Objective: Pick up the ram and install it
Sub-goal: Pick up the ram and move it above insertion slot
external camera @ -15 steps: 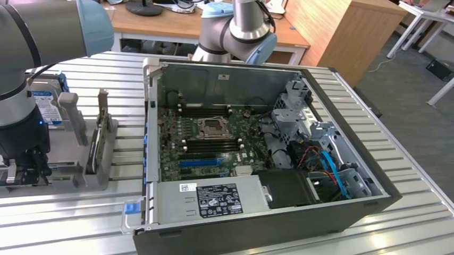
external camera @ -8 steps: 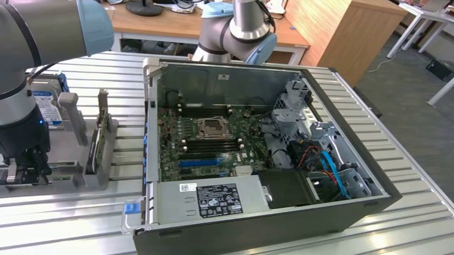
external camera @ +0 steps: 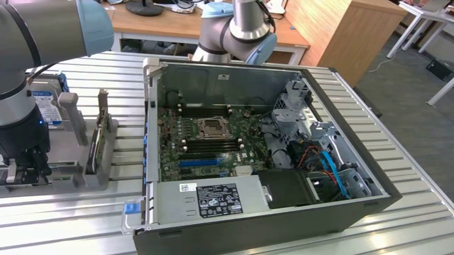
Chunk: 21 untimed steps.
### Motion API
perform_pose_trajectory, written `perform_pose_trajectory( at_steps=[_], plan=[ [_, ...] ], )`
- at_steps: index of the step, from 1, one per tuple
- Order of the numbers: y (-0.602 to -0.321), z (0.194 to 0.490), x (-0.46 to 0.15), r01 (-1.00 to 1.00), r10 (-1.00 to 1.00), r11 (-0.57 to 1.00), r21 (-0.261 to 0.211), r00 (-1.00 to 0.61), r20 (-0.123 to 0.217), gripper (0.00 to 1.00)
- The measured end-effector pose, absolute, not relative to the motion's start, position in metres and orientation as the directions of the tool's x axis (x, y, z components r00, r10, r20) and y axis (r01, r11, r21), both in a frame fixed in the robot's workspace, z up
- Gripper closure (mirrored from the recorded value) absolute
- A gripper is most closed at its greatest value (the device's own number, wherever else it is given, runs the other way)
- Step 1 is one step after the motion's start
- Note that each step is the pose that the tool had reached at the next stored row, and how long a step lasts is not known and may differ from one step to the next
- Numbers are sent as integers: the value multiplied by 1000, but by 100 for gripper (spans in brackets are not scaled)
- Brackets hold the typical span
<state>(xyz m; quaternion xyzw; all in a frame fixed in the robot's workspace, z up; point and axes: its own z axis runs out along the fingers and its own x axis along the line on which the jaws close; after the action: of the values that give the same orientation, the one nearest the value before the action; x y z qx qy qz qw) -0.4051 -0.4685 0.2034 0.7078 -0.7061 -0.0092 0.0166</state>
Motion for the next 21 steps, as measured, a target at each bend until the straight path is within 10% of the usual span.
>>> perform_pose_trajectory(
  at_steps=[21],
  plan=[
    [-469, 203, -405, -999, -1000, -2, 37, 3, 10, 81]
  ],
)
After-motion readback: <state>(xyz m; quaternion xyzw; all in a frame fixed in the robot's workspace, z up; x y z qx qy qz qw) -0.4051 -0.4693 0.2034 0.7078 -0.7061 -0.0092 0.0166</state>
